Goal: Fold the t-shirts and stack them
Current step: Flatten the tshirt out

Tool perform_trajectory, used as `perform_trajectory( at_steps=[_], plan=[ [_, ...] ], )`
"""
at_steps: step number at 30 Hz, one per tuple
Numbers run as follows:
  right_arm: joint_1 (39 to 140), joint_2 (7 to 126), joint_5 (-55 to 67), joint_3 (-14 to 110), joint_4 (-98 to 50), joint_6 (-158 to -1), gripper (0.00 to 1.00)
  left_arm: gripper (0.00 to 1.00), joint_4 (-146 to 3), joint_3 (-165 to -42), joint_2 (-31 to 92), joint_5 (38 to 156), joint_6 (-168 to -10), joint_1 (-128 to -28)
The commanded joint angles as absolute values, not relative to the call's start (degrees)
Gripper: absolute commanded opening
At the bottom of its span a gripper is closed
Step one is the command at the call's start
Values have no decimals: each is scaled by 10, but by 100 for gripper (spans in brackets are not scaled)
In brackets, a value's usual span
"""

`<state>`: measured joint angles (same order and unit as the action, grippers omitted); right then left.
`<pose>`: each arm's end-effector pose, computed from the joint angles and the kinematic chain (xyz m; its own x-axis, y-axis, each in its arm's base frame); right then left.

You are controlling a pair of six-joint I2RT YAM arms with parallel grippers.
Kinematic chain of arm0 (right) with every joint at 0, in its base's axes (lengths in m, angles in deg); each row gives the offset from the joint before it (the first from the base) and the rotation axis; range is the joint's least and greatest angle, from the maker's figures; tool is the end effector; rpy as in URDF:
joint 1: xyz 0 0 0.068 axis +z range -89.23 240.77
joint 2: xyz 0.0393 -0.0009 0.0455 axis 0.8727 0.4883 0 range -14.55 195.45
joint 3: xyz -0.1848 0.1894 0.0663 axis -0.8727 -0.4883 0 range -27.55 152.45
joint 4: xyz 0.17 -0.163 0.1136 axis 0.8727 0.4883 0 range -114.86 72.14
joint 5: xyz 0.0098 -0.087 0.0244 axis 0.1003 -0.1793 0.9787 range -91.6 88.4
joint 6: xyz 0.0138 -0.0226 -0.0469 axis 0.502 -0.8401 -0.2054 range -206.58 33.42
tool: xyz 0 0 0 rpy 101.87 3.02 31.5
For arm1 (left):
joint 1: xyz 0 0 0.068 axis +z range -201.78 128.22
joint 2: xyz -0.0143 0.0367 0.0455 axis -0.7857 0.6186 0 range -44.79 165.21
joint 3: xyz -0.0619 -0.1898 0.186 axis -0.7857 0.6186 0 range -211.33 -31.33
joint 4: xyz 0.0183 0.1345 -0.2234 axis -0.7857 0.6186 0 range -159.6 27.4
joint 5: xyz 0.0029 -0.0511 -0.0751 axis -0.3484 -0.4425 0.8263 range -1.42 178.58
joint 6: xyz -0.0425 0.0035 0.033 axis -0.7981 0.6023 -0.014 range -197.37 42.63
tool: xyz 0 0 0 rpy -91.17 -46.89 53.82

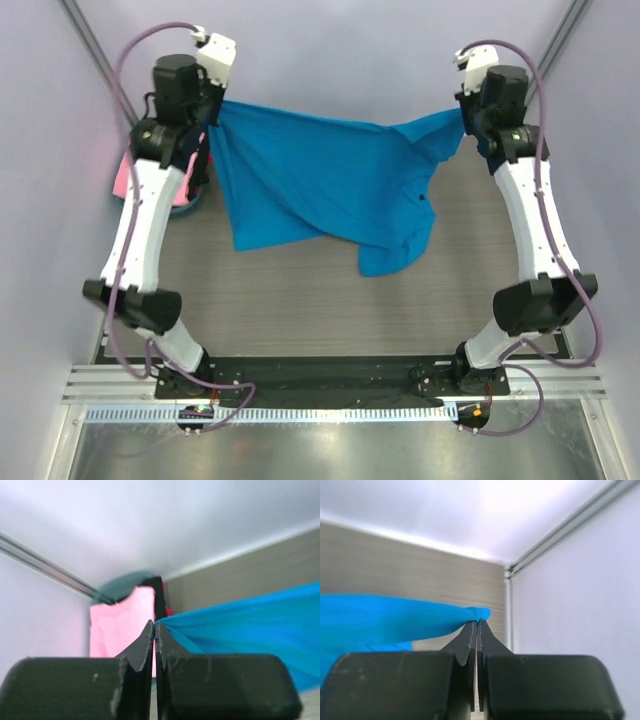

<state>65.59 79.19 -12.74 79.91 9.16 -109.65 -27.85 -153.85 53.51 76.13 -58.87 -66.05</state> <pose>0.3624 0.0236 0.4556 -0.3566 -0.4159 -0.8366 -0.0451 0.9021 -0.4292 0.3513 -0.0813 0.4972 -0.2637 0.3868 -0.8837 0.1320 0.9219 0.3642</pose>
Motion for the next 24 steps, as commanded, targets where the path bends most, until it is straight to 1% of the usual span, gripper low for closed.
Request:
perform_trajectory(
  at_steps=[1, 6, 10, 16, 19, 24],
  plan=[
    [655, 688, -176, 838, 54, -1072, 1, 0, -298, -1554, 451, 760, -577, -672],
    [654, 592, -186, 831, 64, -1079, 1, 0, -268, -1509, 329, 784, -581, -680],
    [655, 499, -165, 829, 108, -1091, 1, 0, -233, -1457, 237, 800, -573, -680],
    [655, 422, -156, 864, 199, -1081, 1, 0, -187, -1438, 131, 818, -574, -679],
    [655, 394, -155, 900, 235, -1089, 1, 0, -180, -1450, 102, 830, -579, -674],
    [654, 381, -170, 913, 212, -1136, 1, 0, -179, -1487, 111, 830, -565, -662]
  ],
)
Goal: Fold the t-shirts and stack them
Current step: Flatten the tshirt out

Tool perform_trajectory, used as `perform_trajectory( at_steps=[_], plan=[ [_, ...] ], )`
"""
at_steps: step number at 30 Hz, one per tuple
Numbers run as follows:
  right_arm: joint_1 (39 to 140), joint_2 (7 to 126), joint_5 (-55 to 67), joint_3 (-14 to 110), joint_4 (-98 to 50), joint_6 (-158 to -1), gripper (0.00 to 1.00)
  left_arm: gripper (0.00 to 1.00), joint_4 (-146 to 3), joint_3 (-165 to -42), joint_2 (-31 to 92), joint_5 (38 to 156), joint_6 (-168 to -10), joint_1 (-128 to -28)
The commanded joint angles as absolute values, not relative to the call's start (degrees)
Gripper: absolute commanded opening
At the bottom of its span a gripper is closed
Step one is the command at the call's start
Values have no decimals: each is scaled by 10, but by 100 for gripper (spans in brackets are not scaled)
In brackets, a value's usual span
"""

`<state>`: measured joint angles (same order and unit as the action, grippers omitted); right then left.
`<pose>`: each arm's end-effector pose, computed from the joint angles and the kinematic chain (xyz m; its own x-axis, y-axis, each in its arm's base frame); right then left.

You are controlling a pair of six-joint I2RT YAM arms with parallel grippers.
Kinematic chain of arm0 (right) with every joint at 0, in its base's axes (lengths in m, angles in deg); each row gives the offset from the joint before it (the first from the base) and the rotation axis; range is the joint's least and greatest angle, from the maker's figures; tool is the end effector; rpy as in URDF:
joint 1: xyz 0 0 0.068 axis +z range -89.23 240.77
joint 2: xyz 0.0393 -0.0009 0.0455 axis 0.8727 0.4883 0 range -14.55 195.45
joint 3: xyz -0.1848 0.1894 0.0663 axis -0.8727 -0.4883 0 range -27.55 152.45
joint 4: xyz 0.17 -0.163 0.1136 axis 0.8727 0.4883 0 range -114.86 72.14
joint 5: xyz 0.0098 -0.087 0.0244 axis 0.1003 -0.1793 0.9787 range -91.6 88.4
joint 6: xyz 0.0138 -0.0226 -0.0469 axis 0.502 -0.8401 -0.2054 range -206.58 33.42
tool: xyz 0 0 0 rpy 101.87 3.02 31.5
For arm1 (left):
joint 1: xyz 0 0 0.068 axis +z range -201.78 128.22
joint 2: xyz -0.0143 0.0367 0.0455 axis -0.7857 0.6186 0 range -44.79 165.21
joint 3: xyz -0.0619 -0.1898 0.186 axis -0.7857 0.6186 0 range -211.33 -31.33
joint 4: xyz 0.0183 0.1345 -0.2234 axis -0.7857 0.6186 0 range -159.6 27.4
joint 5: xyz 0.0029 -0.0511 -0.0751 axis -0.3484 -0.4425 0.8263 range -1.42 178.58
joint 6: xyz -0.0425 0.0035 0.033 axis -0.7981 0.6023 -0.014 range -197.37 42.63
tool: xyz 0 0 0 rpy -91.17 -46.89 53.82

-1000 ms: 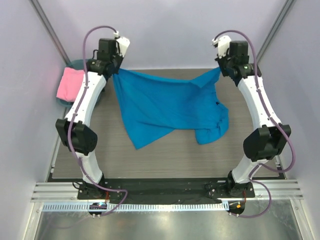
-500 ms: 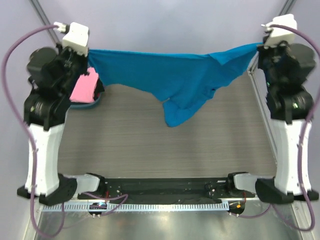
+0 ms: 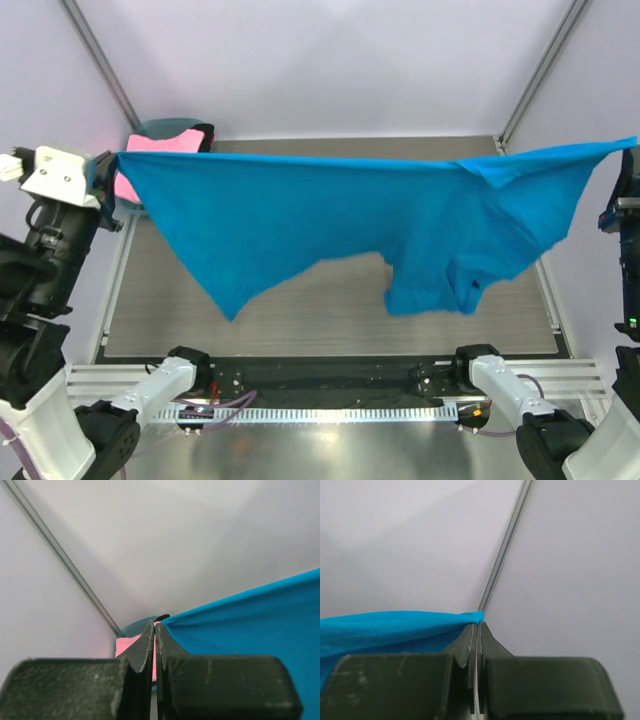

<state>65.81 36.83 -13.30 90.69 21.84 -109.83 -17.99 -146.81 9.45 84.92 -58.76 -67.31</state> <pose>-0.0009 -0.0074 0.6061 0.2744 -0.3639 -0.8901 0.2308 0.9235 -0.3063 0.0381 -0.0081 0.5896 0.2187 0.2699 -0.9377 0.1443 0.9415 0.3046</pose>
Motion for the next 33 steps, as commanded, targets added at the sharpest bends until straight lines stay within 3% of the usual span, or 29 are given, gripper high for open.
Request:
perform_trajectory(
  at_steps=[1, 6, 13, 16, 18, 19, 22, 27, 33],
  plan=[
    [655, 384, -176, 904, 190, -1152, 1, 0, -183, -1491, 116, 829, -560, -662],
    [655, 415, -189, 842, 119, -1190, 1, 0, -206, -1474, 174, 824, -533, -662],
    [655, 477, -144, 673, 15, -1195, 1, 0, -300, -1306, 231, 836, -535, -662],
    [655, 517, -115, 659, 14, -1176, 1, 1, -284, -1301, 272, 884, -579, -662],
    [655, 546, -103, 654, 18, -1168, 1, 14, -265, -1294, 289, 961, -632, -661],
    [654, 558, -91, 652, 18, -1168, 1, 35, -255, -1285, 294, 995, -642, -663],
    [656, 604, -78, 639, 13, -1177, 1, 48, -257, -1256, 322, 1047, -687, -678],
    [656, 720, -68, 696, -10, -1166, 1, 51, -245, -1288, 405, 1075, -743, -711],
    [655, 969, -113, 905, -39, -1133, 1, 55, -231, -1295, 481, 1079, -731, -818]
  ],
)
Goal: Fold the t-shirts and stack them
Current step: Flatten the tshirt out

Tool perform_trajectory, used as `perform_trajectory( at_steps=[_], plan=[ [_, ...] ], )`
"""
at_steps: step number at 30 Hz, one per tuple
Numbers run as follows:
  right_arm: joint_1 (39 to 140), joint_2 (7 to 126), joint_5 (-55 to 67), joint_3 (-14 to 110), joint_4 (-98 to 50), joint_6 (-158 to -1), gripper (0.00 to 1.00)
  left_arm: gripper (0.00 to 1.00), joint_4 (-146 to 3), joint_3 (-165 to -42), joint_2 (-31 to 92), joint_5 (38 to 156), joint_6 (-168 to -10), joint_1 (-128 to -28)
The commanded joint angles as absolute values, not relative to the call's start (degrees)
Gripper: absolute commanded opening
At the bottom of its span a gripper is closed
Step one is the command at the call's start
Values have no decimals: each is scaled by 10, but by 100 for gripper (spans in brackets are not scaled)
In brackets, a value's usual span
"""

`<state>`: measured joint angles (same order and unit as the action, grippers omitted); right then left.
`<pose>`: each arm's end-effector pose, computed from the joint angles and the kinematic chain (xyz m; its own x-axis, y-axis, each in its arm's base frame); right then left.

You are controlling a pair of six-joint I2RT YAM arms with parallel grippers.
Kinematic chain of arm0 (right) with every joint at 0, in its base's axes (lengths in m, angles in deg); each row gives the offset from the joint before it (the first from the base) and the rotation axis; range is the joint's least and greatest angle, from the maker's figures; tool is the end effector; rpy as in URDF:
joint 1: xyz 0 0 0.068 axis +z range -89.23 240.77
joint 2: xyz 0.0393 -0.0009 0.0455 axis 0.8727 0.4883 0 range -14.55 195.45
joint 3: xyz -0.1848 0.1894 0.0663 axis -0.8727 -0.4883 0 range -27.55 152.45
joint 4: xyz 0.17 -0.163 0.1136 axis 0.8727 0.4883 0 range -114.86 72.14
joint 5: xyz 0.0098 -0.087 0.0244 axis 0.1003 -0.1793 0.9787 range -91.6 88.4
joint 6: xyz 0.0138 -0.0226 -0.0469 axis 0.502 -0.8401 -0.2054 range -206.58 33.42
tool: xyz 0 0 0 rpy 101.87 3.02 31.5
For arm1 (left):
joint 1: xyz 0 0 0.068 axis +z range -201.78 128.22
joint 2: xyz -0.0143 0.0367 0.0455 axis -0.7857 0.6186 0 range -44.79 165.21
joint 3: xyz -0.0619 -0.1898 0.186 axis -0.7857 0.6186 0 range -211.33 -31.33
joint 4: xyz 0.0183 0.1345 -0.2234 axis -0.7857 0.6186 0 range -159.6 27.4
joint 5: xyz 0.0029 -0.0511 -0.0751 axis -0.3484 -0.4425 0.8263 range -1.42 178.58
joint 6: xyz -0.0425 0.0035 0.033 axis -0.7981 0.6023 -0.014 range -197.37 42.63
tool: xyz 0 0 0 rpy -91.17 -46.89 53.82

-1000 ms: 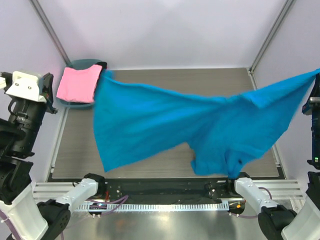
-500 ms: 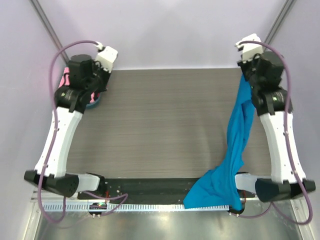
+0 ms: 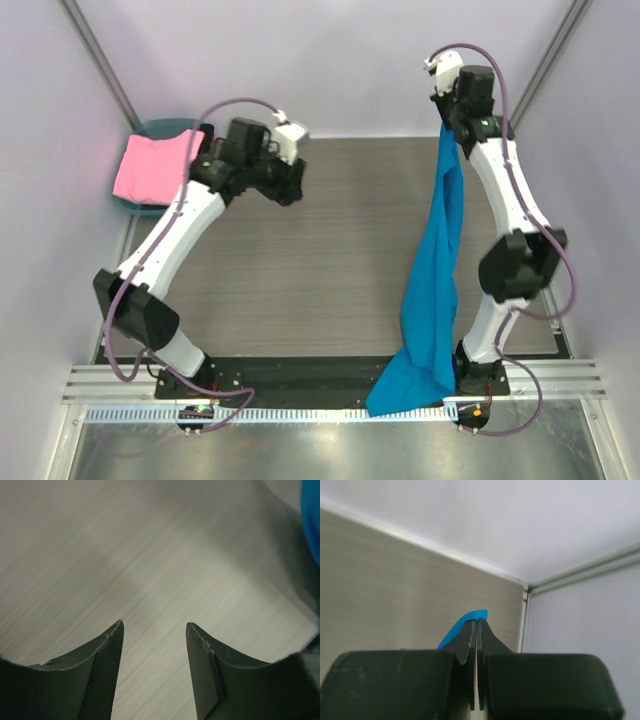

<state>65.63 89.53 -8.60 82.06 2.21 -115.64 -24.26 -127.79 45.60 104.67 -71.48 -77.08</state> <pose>0.4228 0.0315 0.4128 -0.3339 -0.5122 -0.7913 -0.1524 0.8578 -0.4910 0.3057 -0.1552 0.3946 -0.5072 0.3488 -0.7881 0.6602 0.7451 -0.0951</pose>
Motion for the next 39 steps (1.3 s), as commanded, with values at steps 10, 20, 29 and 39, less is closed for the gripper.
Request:
perform_trajectory(
  at_steps=[10, 20, 29, 39],
  plan=[
    [640, 1075, -139, 925, -36, -1143, 1, 62, -238, -1328, 644, 1226, -818, -898],
    [638, 993, -134, 811, -38, -1128, 1, 63, -297, -1447, 833, 1383, -927, -905],
    [634, 968, -133, 759, -39, -1129, 1, 63, -322, -1478, 917, 1416, -949, -937],
    [633, 973, -131, 766, -39, -1123, 1, 59, -337, -1500, 986, 1394, -944, -952]
  ],
)
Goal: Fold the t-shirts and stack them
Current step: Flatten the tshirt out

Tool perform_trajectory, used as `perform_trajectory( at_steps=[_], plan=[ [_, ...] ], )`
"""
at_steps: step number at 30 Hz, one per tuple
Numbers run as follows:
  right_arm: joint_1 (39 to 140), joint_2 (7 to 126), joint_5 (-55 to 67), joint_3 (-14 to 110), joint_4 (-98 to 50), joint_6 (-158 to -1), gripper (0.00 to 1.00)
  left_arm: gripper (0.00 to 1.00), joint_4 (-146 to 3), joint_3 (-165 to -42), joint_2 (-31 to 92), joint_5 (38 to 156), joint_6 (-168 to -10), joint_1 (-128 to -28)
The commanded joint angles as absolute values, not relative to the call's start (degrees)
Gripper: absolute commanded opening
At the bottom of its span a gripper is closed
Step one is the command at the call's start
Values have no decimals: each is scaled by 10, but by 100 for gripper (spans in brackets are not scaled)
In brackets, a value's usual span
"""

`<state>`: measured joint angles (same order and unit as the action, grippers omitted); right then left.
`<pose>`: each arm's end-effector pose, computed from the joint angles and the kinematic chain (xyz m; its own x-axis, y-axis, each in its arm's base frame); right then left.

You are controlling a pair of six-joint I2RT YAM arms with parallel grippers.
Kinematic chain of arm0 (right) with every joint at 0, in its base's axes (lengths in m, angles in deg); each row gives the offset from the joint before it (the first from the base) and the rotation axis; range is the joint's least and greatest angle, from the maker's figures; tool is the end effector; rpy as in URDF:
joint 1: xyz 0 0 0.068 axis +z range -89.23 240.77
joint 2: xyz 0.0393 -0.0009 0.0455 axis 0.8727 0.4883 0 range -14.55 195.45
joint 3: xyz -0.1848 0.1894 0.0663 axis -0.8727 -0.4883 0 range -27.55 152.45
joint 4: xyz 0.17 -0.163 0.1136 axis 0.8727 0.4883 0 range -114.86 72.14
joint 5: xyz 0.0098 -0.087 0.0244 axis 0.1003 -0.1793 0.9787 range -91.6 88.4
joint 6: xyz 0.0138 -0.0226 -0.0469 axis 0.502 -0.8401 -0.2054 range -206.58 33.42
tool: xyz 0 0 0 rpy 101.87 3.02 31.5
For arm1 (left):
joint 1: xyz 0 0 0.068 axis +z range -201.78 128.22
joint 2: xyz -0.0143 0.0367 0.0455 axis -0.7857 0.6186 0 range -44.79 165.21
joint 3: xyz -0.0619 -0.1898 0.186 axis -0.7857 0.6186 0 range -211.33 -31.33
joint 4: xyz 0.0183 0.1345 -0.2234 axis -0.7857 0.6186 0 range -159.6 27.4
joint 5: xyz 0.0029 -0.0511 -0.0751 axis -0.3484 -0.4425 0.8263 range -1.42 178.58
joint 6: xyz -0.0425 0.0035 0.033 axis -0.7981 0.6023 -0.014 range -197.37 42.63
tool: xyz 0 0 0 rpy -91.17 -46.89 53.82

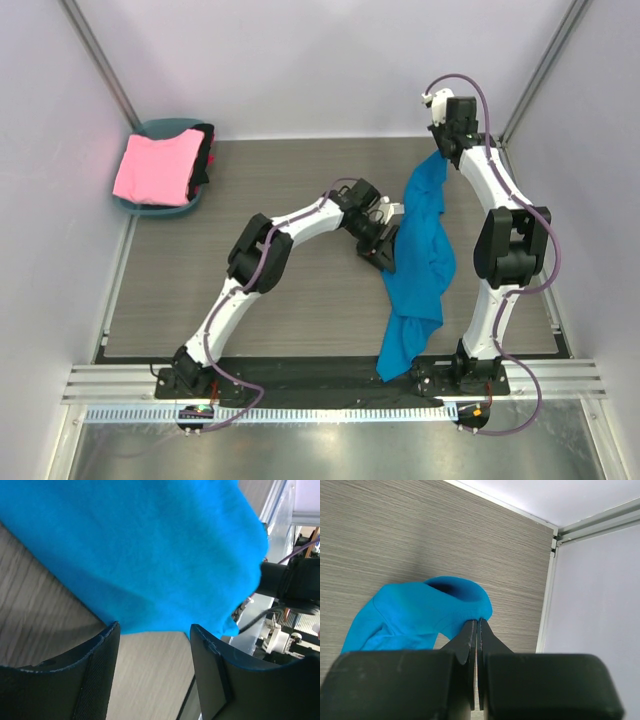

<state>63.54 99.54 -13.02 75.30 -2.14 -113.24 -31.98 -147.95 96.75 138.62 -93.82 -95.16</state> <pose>0.4698 0.0156 0.3048 -0.5511 -0.4670 -0.6916 -0.1460 0.8699 -0.4711 0.3584 -0.3760 0.1430 -0.8162 0.5210 -0.2497 0.4868 0.3874 -0.7829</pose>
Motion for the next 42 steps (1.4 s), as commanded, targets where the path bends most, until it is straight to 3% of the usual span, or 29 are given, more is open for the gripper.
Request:
perform_trajectory(
  at_steps=[1, 2, 9, 12, 15, 16, 17, 18, 21, 34, 42],
  plan=[
    [634, 973, -131, 766, -39, -1122, 1, 58, -337, -1502, 990, 1393, -944, -952],
    [633, 974, -132, 767, -39, -1121, 1, 56, -338, -1504, 998, 1391, -943, -952],
    [633, 963, -135, 752, -39, -1119, 1, 7, -317, -1513, 998, 1372, -913, -948],
    [633, 958, -137, 744, -39, -1123, 1, 0, -302, -1519, 989, 1360, -903, -941],
    [633, 958, -138, 742, -40, -1123, 1, 0, -291, -1519, 970, 1338, -892, -931],
    [634, 958, -137, 742, -40, -1122, 1, 5, -289, -1519, 958, 1331, -889, -928],
    [634, 958, -136, 742, -39, -1121, 1, 14, -285, -1518, 953, 1316, -883, -926],
    [634, 958, -135, 742, -39, -1120, 1, 36, -284, -1518, 950, 1312, -881, -924],
    [634, 961, -131, 741, -39, -1118, 1, 48, -280, -1518, 946, 1303, -877, -923],
    [634, 957, -132, 734, -39, -1121, 1, 49, -274, -1517, 986, 1301, -869, -931],
    [635, 956, -133, 726, -39, -1127, 1, 42, -276, -1509, 1010, 1325, -873, -948]
  ],
)
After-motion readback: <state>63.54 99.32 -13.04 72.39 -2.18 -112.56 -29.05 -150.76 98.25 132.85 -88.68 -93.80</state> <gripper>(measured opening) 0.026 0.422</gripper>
